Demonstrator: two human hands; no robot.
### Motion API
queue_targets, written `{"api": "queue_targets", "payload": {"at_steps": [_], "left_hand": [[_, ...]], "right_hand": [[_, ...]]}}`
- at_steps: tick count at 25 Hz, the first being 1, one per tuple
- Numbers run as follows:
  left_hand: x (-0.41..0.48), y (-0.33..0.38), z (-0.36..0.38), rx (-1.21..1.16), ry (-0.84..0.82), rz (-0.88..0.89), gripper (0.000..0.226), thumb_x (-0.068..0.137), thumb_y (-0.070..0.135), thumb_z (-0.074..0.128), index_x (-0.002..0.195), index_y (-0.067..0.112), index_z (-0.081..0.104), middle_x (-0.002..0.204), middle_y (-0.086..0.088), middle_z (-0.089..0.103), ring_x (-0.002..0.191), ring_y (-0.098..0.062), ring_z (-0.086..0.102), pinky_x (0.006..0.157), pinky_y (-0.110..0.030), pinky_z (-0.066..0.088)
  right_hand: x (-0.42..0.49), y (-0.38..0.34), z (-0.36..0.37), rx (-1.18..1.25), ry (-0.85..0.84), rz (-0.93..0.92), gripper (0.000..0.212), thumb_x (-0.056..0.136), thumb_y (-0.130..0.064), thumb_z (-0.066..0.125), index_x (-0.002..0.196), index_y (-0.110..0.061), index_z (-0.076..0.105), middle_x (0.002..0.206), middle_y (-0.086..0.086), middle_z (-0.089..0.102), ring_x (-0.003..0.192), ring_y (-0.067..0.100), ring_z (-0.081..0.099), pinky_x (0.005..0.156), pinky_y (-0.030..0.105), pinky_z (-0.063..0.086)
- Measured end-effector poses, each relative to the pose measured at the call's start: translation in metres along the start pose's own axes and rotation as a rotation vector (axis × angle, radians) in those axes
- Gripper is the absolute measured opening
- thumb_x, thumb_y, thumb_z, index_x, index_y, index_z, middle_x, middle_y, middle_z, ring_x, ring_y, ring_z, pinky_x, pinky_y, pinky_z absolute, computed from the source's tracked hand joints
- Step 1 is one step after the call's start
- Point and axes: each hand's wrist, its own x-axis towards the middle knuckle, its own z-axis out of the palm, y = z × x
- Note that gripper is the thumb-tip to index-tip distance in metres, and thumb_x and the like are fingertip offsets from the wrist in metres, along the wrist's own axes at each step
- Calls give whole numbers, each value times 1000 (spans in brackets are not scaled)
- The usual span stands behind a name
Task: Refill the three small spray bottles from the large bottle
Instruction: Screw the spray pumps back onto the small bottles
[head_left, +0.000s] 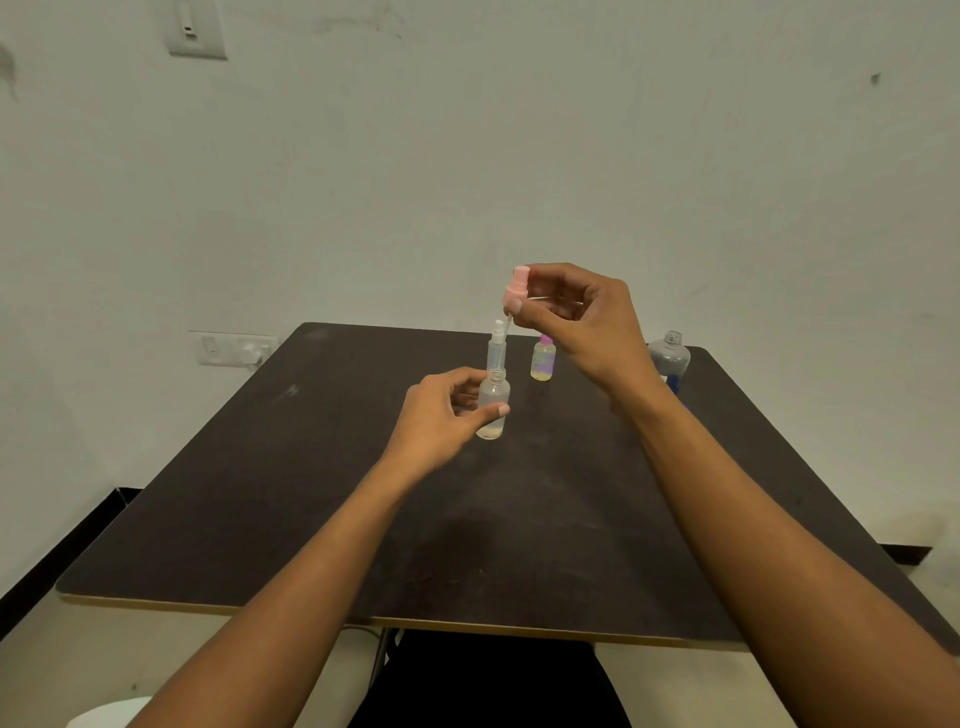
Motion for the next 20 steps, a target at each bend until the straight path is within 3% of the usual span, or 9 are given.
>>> {"api": "queue_targets", "payload": {"at_steps": [5, 10, 15, 20], "left_hand": [[-3, 4, 0, -8, 13, 5, 50, 85, 37, 85, 132, 24, 72, 115, 11, 76, 99, 4, 70, 92, -19, 56], [-5, 5, -4, -23, 17, 14, 48, 86, 38, 85, 130, 23, 72, 115, 8, 78, 105, -4, 73, 100, -29, 58], [-5, 7, -6, -15, 30, 31, 49, 87, 38, 85, 131, 24, 72, 116, 8, 77, 105, -3, 72, 100, -27, 58], [-6, 8, -6, -17, 36, 40, 45, 88, 38, 83, 130, 24, 72, 114, 8, 78, 106, -6, 73, 99, -29, 58]], "right_hand": [[-7, 16, 5, -23, -36, 34, 31, 89, -22, 85, 119, -19, 76, 102, -13, 80, 97, 9, 78, 83, 17, 59], [-20, 36, 12, -100, -99, 49, 28, 90, -25, 84, 118, -22, 77, 103, -13, 80, 100, 4, 75, 82, 13, 55], [-24, 46, 13, -153, -137, 71, 35, 92, -26, 82, 125, -18, 75, 110, -10, 78, 106, 5, 74, 94, 22, 58], [-27, 50, 13, -169, -137, 59, 36, 91, -24, 83, 125, -15, 76, 111, -6, 79, 105, 6, 74, 93, 21, 58]]}}
